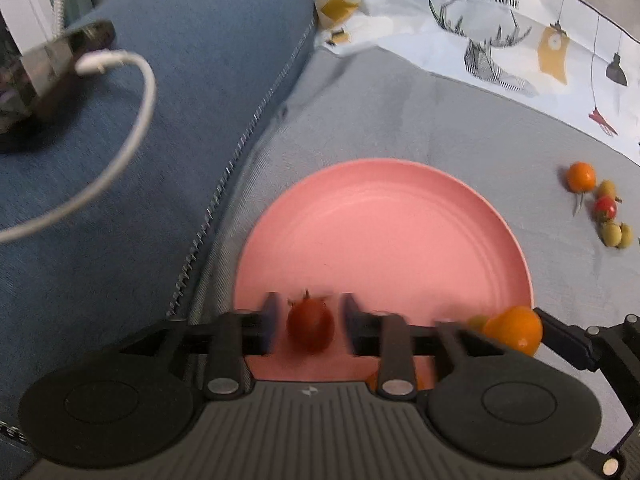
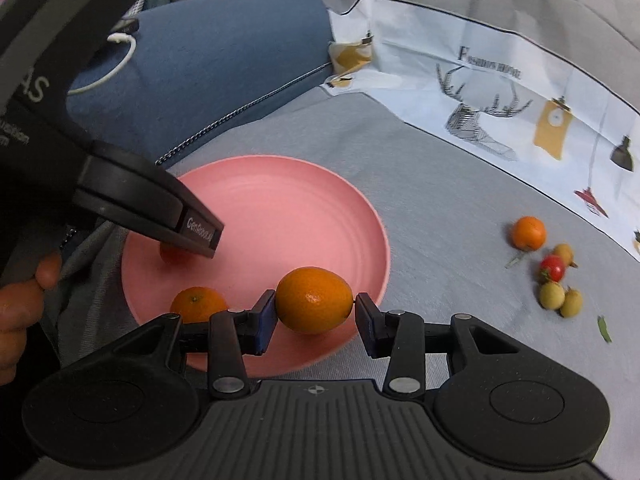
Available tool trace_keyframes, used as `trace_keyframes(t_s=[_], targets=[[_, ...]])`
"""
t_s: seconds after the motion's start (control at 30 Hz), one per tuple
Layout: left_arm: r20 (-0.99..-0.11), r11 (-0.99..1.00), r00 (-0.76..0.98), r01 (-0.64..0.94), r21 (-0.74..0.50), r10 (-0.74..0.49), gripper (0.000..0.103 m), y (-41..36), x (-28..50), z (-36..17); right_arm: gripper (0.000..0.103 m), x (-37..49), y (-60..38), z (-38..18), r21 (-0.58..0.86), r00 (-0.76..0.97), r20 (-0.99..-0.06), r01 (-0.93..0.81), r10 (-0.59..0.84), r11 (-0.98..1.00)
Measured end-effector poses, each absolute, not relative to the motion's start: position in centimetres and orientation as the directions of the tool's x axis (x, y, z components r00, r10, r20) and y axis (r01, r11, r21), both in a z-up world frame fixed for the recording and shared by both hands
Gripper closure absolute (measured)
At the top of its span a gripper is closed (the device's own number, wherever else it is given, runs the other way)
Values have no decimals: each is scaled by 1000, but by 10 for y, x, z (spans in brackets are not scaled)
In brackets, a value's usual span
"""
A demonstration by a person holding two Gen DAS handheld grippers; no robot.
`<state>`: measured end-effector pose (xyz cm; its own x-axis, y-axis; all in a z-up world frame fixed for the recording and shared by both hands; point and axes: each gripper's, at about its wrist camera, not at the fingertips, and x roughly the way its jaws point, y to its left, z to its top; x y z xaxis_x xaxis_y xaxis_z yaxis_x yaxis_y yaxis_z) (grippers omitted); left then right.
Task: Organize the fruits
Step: 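Carry both fruits to the pink plate and open both grippers over it, then withdraw both tools from the pink plate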
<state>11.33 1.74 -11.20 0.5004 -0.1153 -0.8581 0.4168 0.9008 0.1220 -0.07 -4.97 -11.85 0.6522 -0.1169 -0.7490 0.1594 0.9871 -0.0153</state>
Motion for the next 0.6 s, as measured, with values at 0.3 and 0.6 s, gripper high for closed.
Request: trace_keyframes(t_s=[0.3,0.6], targets=[[-805,867,575,467,173,-149,0,34,74,-77,14,-36,-49,-83,1,668,-732,201,-136,980],[-826,898,542,425,112,-153,0,90,-8,-50,6,-113,-25,-50,29,646,-746,271,-159,962]])
